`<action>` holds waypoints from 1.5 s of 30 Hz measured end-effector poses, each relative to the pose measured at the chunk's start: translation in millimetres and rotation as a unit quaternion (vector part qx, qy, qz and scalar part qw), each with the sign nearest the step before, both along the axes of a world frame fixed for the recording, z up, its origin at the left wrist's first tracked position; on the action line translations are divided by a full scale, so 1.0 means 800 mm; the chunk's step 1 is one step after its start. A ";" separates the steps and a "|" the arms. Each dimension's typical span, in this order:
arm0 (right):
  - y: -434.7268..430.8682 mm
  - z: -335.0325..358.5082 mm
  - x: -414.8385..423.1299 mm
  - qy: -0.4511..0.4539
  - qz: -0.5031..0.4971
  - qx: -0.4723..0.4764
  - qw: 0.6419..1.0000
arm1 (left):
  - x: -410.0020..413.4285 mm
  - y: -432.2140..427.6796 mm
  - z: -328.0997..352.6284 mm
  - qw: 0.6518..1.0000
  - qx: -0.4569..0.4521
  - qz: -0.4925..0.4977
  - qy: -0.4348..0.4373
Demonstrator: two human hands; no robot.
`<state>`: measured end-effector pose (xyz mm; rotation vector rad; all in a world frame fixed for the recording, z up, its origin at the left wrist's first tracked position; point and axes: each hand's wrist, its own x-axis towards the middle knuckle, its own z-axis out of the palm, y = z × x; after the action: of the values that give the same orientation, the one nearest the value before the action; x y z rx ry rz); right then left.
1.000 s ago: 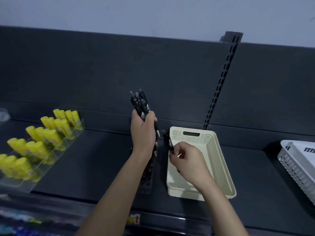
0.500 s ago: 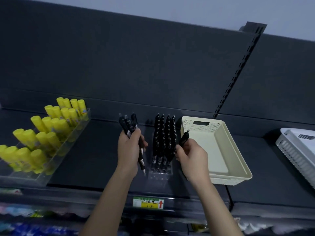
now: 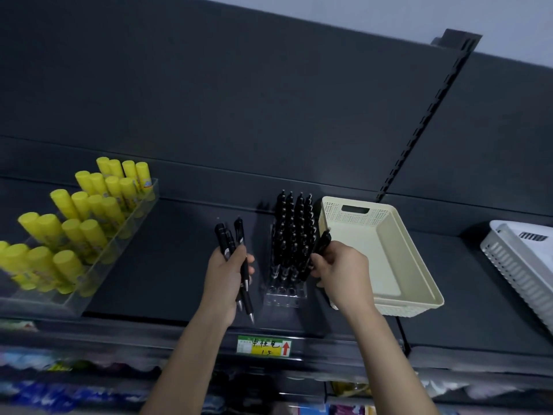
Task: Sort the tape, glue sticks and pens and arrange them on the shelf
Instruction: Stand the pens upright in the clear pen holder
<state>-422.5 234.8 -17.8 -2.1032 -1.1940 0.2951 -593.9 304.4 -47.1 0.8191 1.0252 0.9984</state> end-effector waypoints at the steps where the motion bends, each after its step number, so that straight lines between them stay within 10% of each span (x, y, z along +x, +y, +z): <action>1: 0.000 0.000 0.001 0.000 -0.001 -0.003 1.000 | -0.001 -0.001 -0.001 1.000 0.004 -0.006 0.002; 15: 0.002 -0.017 -0.014 -0.013 0.003 -0.055 0.998 | -0.015 -0.011 -0.006 0.998 0.050 -0.041 0.005; 30: -0.021 -0.013 -0.015 0.128 -0.065 0.156 0.977 | -0.016 -0.024 -0.001 0.981 0.144 -0.132 0.008; 45: 0.002 -0.010 -0.006 -0.007 0.011 0.018 1.000 | -0.006 -0.027 -0.004 0.984 0.130 -0.121 0.001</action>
<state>-427.3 236.7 -25.5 -2.0658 -1.2225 0.2671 -598.3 283.0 -50.6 1.1309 0.7842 0.9322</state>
